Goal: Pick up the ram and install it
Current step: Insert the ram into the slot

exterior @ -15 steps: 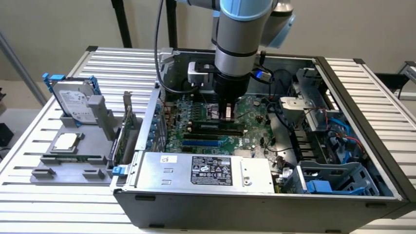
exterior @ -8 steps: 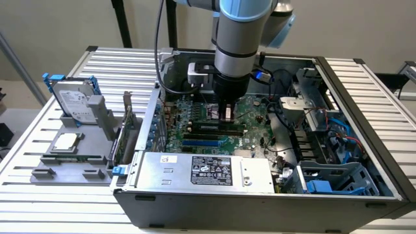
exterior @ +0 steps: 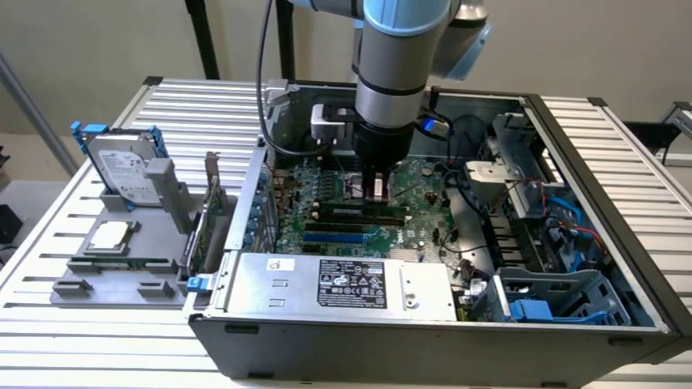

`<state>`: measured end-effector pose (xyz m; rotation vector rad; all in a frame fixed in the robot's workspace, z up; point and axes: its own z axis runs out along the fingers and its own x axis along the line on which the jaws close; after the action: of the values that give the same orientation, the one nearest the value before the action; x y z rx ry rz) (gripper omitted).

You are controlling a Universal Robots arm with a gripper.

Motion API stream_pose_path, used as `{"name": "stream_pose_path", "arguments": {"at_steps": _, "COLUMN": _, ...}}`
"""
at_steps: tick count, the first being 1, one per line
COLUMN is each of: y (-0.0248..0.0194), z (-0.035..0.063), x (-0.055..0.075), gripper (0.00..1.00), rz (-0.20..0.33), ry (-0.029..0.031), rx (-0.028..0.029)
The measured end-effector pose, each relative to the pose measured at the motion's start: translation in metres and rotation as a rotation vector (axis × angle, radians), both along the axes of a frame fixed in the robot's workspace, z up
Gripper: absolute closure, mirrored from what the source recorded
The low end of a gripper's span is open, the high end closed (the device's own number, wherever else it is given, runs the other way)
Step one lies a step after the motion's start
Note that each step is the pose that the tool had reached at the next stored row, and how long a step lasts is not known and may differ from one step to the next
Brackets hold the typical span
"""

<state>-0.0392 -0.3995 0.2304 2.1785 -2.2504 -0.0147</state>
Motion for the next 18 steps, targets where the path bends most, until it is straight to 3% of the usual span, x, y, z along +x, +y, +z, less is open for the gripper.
{"name": "stream_pose_path", "arguments": {"at_steps": 10, "y": 0.0026, "z": -0.001, "x": -0.0001, "gripper": 0.87, "rz": 0.0, "ry": 0.0001, "rx": -0.0003}}
{"name": "stream_pose_path", "arguments": {"at_steps": 18, "y": 0.0019, "z": -0.001, "x": -0.0001, "gripper": 0.87, "rz": 0.0, "ry": 0.0, "rx": -0.0054}}
